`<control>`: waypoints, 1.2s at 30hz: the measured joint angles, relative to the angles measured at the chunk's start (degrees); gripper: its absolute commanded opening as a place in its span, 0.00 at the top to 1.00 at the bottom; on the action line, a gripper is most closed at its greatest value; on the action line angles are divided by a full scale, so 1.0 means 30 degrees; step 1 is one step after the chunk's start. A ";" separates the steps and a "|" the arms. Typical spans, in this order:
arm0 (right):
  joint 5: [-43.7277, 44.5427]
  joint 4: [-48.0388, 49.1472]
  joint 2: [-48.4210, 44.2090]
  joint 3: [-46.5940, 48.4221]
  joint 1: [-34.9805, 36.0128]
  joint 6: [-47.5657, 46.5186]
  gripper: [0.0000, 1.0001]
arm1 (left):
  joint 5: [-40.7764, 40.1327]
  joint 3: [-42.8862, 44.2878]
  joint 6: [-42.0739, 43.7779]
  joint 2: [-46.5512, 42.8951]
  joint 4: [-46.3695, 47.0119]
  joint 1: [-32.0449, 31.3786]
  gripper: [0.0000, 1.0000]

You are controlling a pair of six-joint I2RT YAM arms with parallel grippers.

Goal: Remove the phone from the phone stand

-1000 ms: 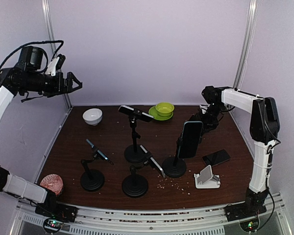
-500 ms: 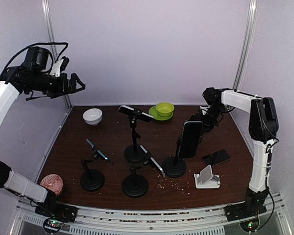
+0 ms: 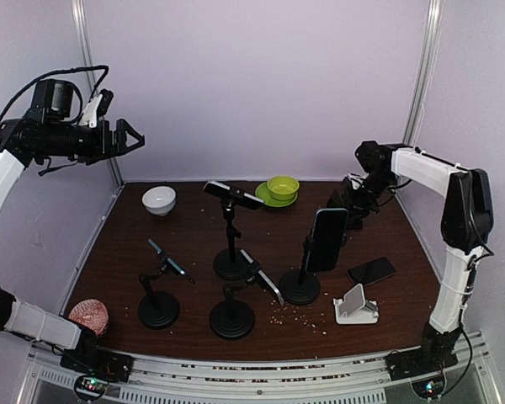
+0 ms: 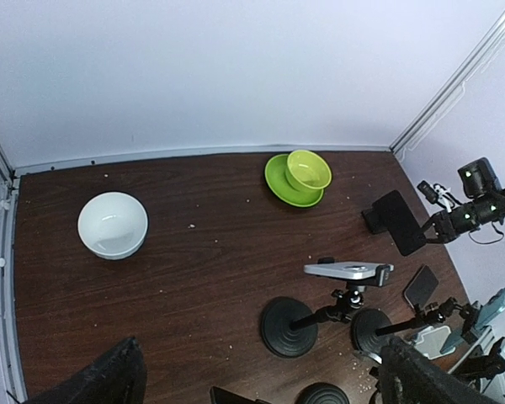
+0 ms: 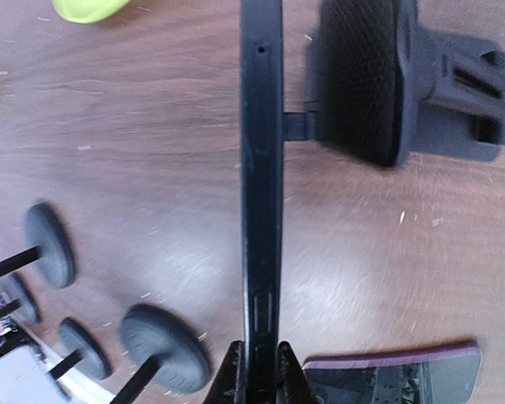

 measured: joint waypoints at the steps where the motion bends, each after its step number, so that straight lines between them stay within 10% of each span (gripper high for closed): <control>1: -0.0153 -0.0087 -0.0546 -0.0051 0.0029 0.0211 1.00 | 0.0109 0.0000 -0.0051 -0.0022 0.0138 -0.0007 0.07; 12: -0.1508 0.1654 -0.8852 -0.1290 0.0794 0.3818 1.00 | 0.2368 -0.0335 -0.1741 -0.0153 0.1829 -0.0357 0.07; 21: -0.6623 1.0324 -1.4943 -0.5887 0.3344 0.8961 1.00 | 0.4597 -0.0087 -0.1902 -0.0306 0.2557 -0.3752 0.09; 36: -1.1489 1.6058 -1.5096 -0.7912 1.3114 1.0564 1.00 | 0.8160 -0.5836 -0.6404 -0.3781 0.8422 -0.9041 0.16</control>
